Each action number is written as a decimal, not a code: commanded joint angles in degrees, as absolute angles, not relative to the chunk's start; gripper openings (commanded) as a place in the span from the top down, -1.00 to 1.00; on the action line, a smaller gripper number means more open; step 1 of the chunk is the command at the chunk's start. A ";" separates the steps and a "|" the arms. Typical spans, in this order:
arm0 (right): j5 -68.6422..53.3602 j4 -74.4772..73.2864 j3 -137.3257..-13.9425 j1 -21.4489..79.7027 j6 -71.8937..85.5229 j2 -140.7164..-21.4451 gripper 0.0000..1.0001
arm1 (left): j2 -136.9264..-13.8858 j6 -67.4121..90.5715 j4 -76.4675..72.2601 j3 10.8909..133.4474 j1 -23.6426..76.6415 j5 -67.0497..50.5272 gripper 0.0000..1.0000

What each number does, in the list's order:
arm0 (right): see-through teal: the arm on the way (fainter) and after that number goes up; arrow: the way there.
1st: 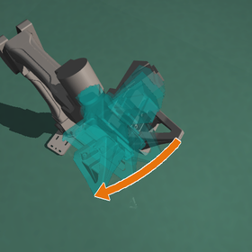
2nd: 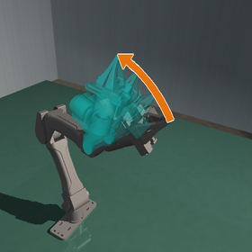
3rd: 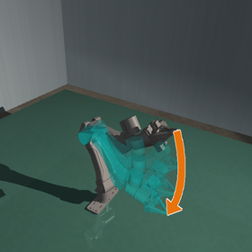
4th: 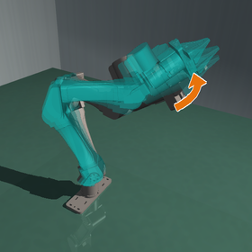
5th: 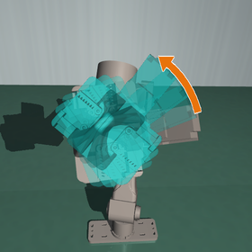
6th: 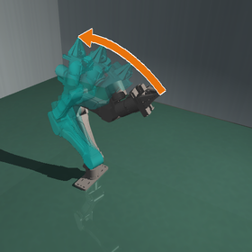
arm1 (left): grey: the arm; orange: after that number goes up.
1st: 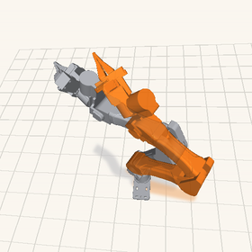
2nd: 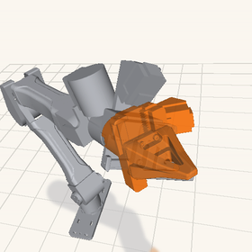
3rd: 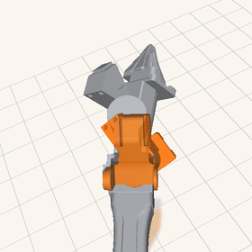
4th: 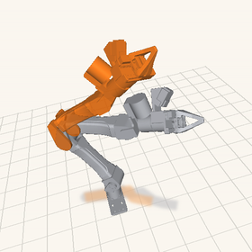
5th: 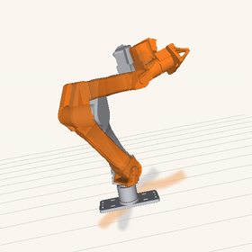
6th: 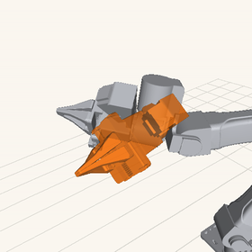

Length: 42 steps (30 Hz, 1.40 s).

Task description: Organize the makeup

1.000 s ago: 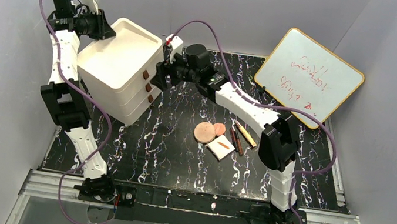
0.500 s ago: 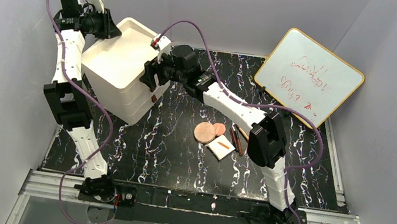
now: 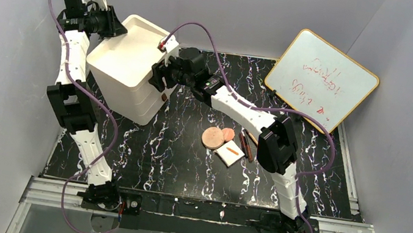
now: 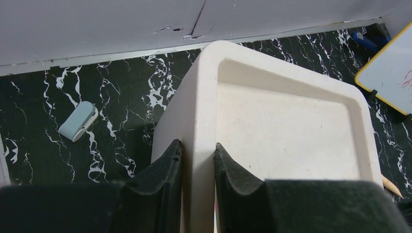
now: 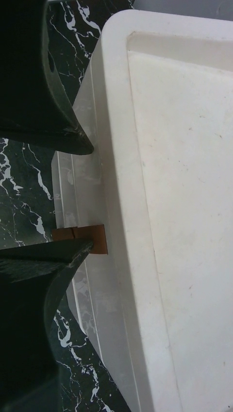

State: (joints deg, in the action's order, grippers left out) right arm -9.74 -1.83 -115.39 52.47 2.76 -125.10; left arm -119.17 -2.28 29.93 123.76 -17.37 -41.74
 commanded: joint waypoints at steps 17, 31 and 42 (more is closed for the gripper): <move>-9.53 3.22 -114.17 52.47 -3.06 -126.80 -0.22 | -108.44 19.46 1.16 109.60 -15.82 -63.79 1.00; -7.20 3.08 -114.89 52.22 -6.28 -124.55 0.63 | -113.72 18.02 8.37 117.21 -15.82 -63.29 1.00; -6.37 2.79 -114.51 51.77 -7.11 -122.41 0.21 | -117.37 11.79 19.34 122.48 -15.38 -57.45 1.00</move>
State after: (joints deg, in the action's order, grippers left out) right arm -6.52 -4.56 -113.67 51.51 -6.28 -126.76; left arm -119.46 11.27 14.35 117.97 -17.02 -52.93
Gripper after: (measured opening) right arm 0.092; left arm 0.196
